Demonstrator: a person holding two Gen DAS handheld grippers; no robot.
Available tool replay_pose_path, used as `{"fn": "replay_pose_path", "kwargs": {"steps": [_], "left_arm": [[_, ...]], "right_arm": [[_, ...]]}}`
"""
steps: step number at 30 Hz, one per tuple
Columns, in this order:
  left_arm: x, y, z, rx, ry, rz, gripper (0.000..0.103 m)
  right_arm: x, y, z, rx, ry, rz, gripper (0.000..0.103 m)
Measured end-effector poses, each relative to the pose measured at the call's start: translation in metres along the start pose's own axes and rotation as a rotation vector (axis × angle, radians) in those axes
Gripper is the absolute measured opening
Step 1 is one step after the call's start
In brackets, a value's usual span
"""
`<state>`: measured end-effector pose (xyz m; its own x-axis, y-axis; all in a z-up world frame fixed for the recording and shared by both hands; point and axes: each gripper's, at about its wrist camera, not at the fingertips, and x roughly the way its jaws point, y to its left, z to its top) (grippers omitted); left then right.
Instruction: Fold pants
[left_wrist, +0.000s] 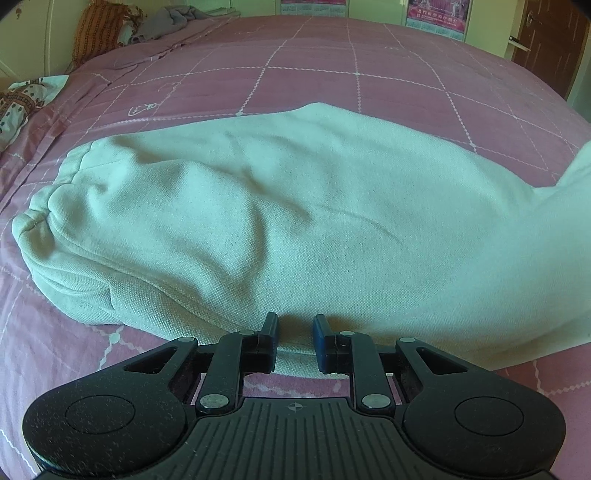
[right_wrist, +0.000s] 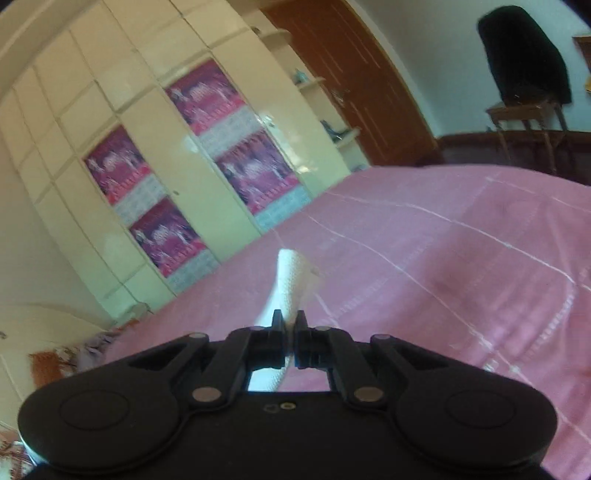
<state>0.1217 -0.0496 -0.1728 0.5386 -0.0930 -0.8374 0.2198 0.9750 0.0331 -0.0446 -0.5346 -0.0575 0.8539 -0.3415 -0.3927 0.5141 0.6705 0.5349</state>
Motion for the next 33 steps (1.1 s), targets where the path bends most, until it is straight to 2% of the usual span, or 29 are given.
{"fn": "replay_pose_path", "kwargs": {"steps": [3, 5, 8, 11, 15, 17, 19, 22, 24, 25, 28, 31, 33], "left_arm": [[-0.001, -0.001, -0.001, 0.014, -0.002, -0.003, 0.021], [0.0, 0.0, -0.001, 0.015, -0.002, -0.005, 0.021], [0.0, -0.002, 0.0, 0.02, 0.0, 0.003, 0.021], [0.0, -0.002, -0.001, 0.013, 0.001, 0.002, 0.021], [0.001, -0.003, -0.001, 0.019, 0.0, 0.005, 0.021], [0.001, -0.002, -0.001, 0.014, 0.0, -0.001, 0.021], [0.001, -0.001, -0.001, 0.014, 0.002, -0.006, 0.022], [0.002, 0.0, 0.001, 0.019, 0.009, -0.01, 0.022], [0.002, 0.002, 0.003, 0.004, 0.016, -0.019, 0.022], [0.001, 0.004, 0.003, -0.007, 0.02, -0.024, 0.022], [-0.001, 0.006, 0.002, -0.022, 0.026, -0.036, 0.022], [-0.004, 0.007, 0.002, -0.031, 0.034, -0.048, 0.022], [-0.006, 0.008, 0.001, -0.038, 0.041, -0.061, 0.022]], "right_arm": [[0.01, -0.063, -0.032, 0.088, 0.102, -0.183, 0.004], [0.006, -0.09, -0.055, 0.128, 0.155, -0.25, 0.004], [0.006, -0.105, -0.08, 0.096, 0.224, -0.326, 0.004], [0.002, -0.108, -0.088, 0.112, 0.228, -0.33, 0.004], [-0.001, -0.101, -0.087, 0.057, 0.244, -0.348, 0.007], [-0.001, -0.102, -0.08, 0.045, 0.257, -0.341, 0.021], [-0.006, -0.103, -0.072, 0.063, 0.249, -0.322, 0.022], [-0.01, -0.106, -0.071, 0.082, 0.288, -0.265, 0.022], [-0.013, -0.106, -0.072, 0.078, 0.288, -0.293, 0.022], [-0.017, -0.108, -0.073, 0.097, 0.273, -0.311, 0.023], [-0.026, -0.123, -0.077, 0.217, 0.247, -0.324, 0.035], [-0.028, -0.131, -0.08, 0.232, 0.258, -0.338, 0.036], [-0.028, -0.136, -0.082, 0.269, 0.254, -0.309, 0.035]]}}
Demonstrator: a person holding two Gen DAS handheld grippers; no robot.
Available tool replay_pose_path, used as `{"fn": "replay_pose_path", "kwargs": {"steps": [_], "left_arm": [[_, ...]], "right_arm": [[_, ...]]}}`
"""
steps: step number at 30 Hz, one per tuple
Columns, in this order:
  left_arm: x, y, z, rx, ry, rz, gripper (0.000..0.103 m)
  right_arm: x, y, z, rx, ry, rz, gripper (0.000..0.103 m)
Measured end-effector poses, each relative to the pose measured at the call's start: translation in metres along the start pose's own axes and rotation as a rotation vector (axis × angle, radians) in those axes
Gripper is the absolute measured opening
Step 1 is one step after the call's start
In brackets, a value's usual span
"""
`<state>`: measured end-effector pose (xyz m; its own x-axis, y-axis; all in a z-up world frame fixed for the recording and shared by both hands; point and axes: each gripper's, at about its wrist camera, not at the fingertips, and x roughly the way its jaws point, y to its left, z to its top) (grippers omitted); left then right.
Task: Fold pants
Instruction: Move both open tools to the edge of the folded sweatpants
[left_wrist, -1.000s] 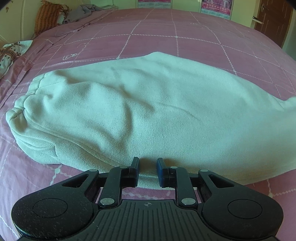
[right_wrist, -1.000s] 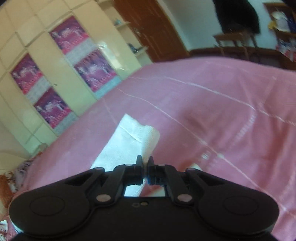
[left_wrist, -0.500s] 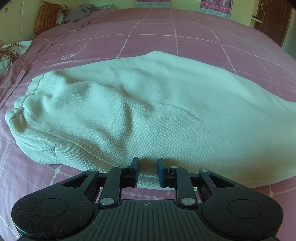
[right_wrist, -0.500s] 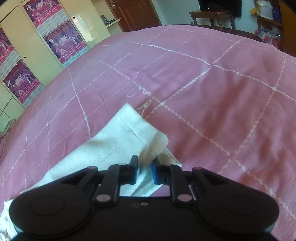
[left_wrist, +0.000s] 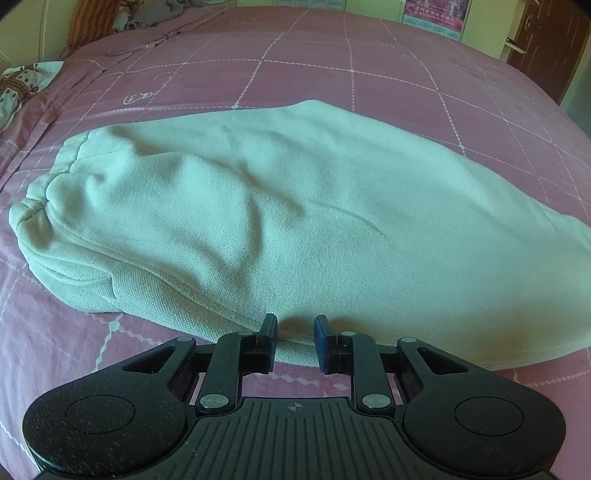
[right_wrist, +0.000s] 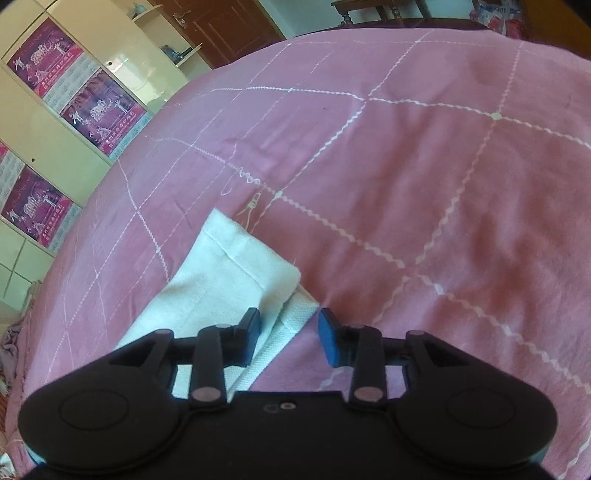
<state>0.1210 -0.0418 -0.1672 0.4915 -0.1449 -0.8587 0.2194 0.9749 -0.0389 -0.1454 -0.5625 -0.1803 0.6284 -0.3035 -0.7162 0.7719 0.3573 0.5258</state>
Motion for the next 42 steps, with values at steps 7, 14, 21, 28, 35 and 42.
{"fn": "replay_pose_path", "kwargs": {"steps": [7, 14, 21, 28, 35, 42], "left_arm": [[-0.001, -0.023, 0.014, 0.042, 0.009, -0.048, 0.022], [0.025, -0.082, 0.065, 0.111, 0.046, -0.102, 0.022], [0.044, -0.118, 0.059, 0.174, 0.08, -0.118, 0.022], [0.043, -0.122, 0.066, 0.139, 0.083, -0.135, 0.022], [0.037, -0.157, 0.052, 0.197, 0.074, -0.176, 0.022], [0.044, -0.185, 0.053, 0.233, 0.03, -0.157, 0.023]], "right_arm": [[0.021, 0.0, 0.004, 0.057, 0.019, 0.049, 0.028], [-0.014, 0.007, 0.008, 0.06, -0.077, 0.192, 0.009], [-0.019, -0.02, -0.006, 0.089, -0.024, 0.047, 0.009], [-0.016, -0.001, 0.002, 0.015, -0.029, 0.04, 0.025], [-0.041, 0.011, -0.006, -0.169, -0.114, -0.027, 0.025], [-0.018, 0.097, -0.029, -0.521, 0.032, 0.16, 0.026]]}}
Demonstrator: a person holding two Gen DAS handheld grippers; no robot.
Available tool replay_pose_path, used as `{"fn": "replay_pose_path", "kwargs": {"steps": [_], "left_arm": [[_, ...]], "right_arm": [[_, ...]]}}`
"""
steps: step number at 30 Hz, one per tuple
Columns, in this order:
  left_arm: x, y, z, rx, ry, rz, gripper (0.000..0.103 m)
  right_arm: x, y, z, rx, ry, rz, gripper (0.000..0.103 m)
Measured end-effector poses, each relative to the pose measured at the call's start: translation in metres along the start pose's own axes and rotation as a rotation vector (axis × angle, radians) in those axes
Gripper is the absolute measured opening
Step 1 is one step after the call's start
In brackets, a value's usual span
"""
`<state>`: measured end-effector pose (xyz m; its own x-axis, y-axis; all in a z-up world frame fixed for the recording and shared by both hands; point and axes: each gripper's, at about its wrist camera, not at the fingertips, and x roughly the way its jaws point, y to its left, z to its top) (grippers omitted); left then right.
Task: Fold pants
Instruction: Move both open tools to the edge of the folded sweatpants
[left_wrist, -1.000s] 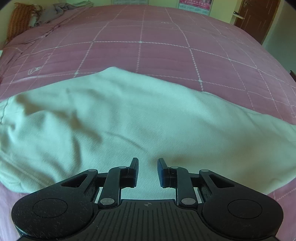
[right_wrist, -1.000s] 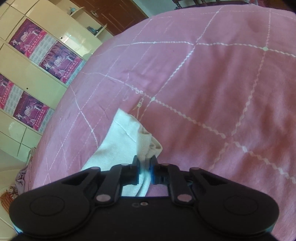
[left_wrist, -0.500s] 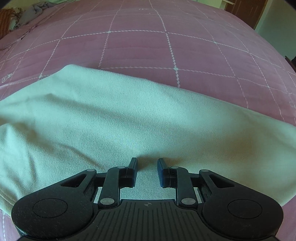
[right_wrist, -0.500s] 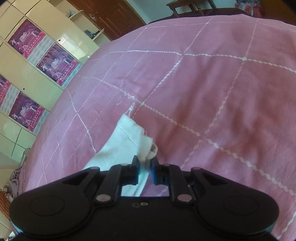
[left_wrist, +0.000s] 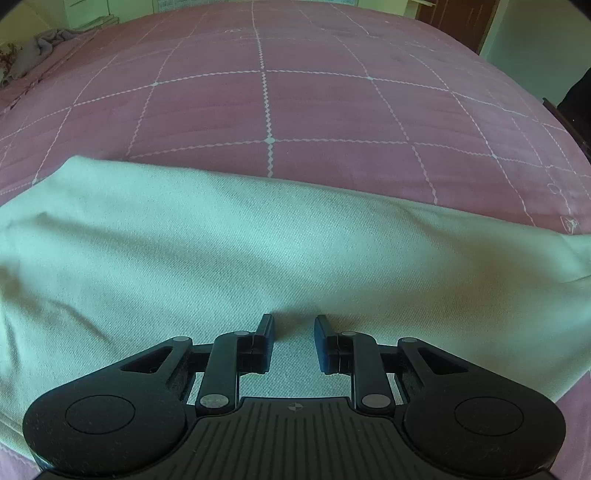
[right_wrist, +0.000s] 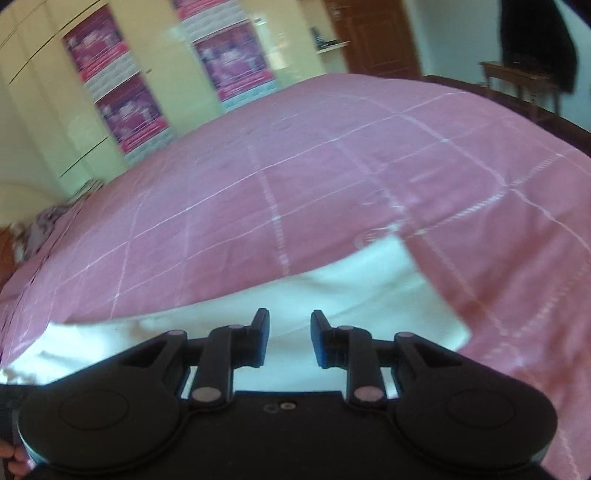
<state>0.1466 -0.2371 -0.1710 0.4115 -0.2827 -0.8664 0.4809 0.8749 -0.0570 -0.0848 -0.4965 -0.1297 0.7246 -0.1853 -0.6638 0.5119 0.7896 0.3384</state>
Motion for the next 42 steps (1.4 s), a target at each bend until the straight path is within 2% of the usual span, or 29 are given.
{"fn": "replay_pose_path", "kwargs": {"steps": [3, 8, 10, 12, 13, 16, 17, 19, 21, 22, 26, 28, 30, 32, 33, 34, 35, 36, 39, 42], "left_arm": [[0.008, -0.004, 0.008, 0.012, -0.013, 0.011, 0.023], [0.023, -0.004, 0.03, -0.012, -0.033, 0.015, 0.024], [0.03, -0.005, 0.038, -0.011, -0.036, 0.023, 0.026], [0.036, -0.008, 0.044, 0.004, -0.045, 0.035, 0.026], [0.037, -0.008, 0.047, 0.002, -0.052, 0.038, 0.027], [0.044, -0.007, 0.057, 0.005, -0.094, 0.063, 0.031], [0.047, -0.008, 0.06, 0.014, -0.097, 0.075, 0.032], [0.049, -0.008, 0.067, 0.01, -0.082, 0.084, 0.033], [0.041, -0.007, 0.066, 0.004, -0.076, 0.077, 0.033], [0.035, -0.007, 0.061, 0.013, -0.073, 0.074, 0.033], [0.009, -0.003, 0.029, 0.024, -0.071, 0.009, 0.033], [0.007, -0.004, 0.008, 0.048, -0.067, 0.015, 0.036], [0.012, -0.007, -0.001, 0.086, -0.094, 0.05, 0.043], [0.011, -0.007, 0.007, 0.054, -0.07, 0.073, 0.047], [0.006, -0.005, 0.011, 0.02, -0.053, 0.068, 0.047], [0.0, -0.004, 0.012, 0.003, -0.056, 0.052, 0.047], [-0.009, -0.003, 0.01, 0.008, -0.071, 0.035, 0.047], [-0.015, -0.004, 0.006, 0.035, -0.079, 0.038, 0.047], [-0.022, -0.004, -0.008, 0.065, -0.074, 0.044, 0.047], [-0.019, 0.004, -0.02, 0.034, -0.04, 0.044, 0.047]], "right_arm": [[0.036, 0.04, 0.003, -0.047, 0.093, 0.119, 0.025], [0.094, 0.096, 0.011, -0.148, 0.18, 0.19, 0.025], [0.116, 0.103, 0.005, -0.197, 0.229, 0.166, 0.023], [0.131, 0.108, -0.001, -0.274, 0.243, 0.111, 0.012], [0.132, 0.11, -0.005, -0.316, 0.221, 0.076, 0.0], [0.145, 0.111, 0.0, -0.365, 0.173, -0.024, 0.0], [0.148, 0.11, 0.001, -0.365, 0.169, -0.03, 0.0], [0.15, 0.109, 0.004, -0.355, 0.17, -0.039, 0.0], [0.139, 0.114, 0.008, -0.335, 0.169, -0.02, 0.011], [0.13, 0.117, 0.008, -0.344, 0.15, 0.012, 0.022], [0.084, 0.109, -0.006, -0.298, 0.146, 0.15, 0.022], [0.074, 0.107, -0.023, -0.35, 0.16, 0.139, 0.02], [0.084, 0.103, -0.039, -0.412, 0.194, 0.067, 0.016], [0.093, 0.087, -0.035, -0.345, 0.175, 0.066, 0.0], [0.094, 0.083, -0.029, -0.292, 0.184, 0.056, 0.0], [0.092, 0.081, -0.021, -0.234, 0.194, 0.049, 0.01], [0.081, 0.078, -0.015, -0.192, 0.182, 0.069, 0.032], [0.07, 0.075, -0.012, -0.17, 0.175, 0.105, 0.036], [0.034, 0.052, -0.015, -0.054, 0.184, 0.159, 0.034], [0.006, 0.02, -0.028, 0.082, 0.195, 0.151, 0.033]]}}
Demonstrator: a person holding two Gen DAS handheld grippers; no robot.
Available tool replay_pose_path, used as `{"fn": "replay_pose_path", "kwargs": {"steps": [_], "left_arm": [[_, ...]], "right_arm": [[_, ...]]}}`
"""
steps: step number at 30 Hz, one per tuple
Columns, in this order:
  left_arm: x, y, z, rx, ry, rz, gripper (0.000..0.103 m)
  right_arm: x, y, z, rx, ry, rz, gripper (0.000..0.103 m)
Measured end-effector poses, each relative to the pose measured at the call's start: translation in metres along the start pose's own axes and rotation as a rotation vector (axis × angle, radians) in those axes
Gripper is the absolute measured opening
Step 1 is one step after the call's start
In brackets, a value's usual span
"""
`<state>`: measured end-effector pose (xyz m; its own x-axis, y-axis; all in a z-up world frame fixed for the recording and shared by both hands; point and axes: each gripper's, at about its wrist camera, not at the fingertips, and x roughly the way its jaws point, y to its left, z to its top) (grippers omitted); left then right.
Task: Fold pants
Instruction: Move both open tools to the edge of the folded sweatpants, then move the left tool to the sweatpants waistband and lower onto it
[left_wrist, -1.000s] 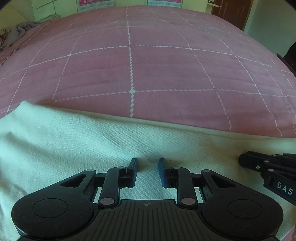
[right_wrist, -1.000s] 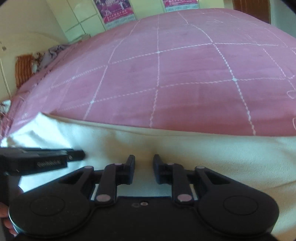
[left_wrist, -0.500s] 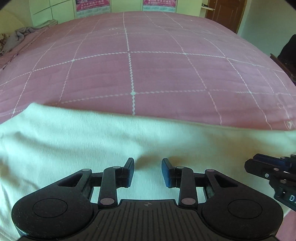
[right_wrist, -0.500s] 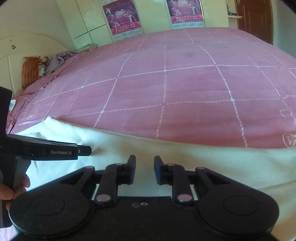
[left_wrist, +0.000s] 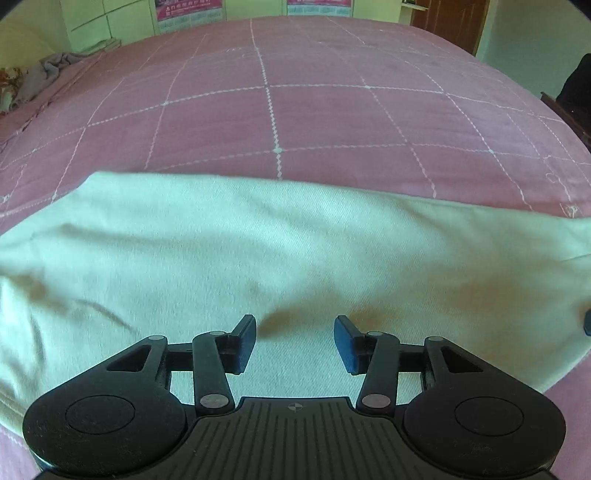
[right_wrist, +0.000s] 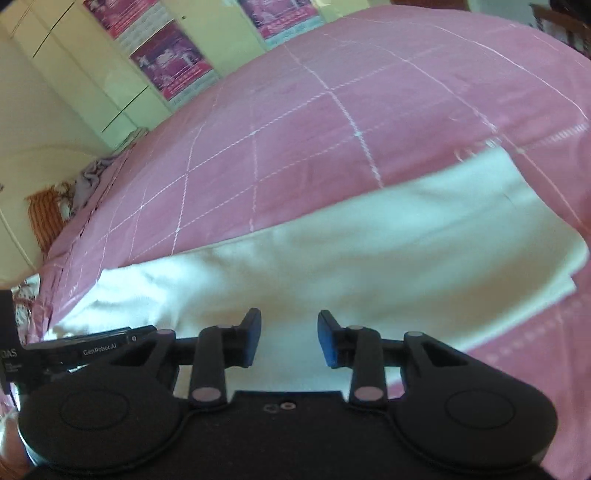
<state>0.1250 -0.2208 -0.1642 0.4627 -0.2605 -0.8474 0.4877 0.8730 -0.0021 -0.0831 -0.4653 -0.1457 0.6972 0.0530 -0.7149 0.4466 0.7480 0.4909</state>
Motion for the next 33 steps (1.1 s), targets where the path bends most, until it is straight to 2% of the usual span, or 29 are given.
{"fn": "replay_pose_path", "kwargs": {"steps": [5, 10, 12, 15, 17, 19, 22, 26, 33], "left_arm": [[-0.007, 0.009, -0.012, -0.02, 0.002, 0.004, 0.047], [-0.009, 0.024, -0.017, -0.055, 0.008, 0.014, 0.047], [-0.008, 0.027, -0.018, -0.062, 0.01, 0.02, 0.047], [-0.008, 0.032, -0.018, -0.065, 0.009, 0.027, 0.047], [-0.008, 0.036, -0.018, -0.071, 0.009, 0.031, 0.047], [-0.008, 0.039, -0.019, -0.075, 0.013, 0.035, 0.047], [-0.012, 0.051, -0.022, -0.091, 0.011, 0.042, 0.047], [-0.022, 0.083, -0.034, -0.13, -0.006, 0.098, 0.047], [-0.035, 0.18, -0.058, -0.292, 0.02, 0.212, 0.047]], "right_arm": [[-0.027, -0.035, -0.019, 0.09, 0.012, -0.064, 0.031], [-0.045, -0.078, -0.004, 0.276, -0.141, -0.131, 0.031], [-0.044, -0.086, 0.005, 0.281, -0.16, -0.163, 0.026], [-0.039, -0.094, 0.015, 0.281, -0.175, -0.139, 0.008], [-0.038, -0.095, 0.018, 0.276, -0.206, -0.113, 0.005], [-0.03, -0.093, 0.021, 0.258, -0.189, -0.131, 0.006], [-0.025, -0.099, 0.017, 0.284, -0.135, -0.145, 0.025], [-0.032, -0.108, 0.005, 0.325, -0.142, -0.129, 0.025], [-0.03, -0.109, -0.004, 0.362, -0.147, -0.148, 0.025]]}}
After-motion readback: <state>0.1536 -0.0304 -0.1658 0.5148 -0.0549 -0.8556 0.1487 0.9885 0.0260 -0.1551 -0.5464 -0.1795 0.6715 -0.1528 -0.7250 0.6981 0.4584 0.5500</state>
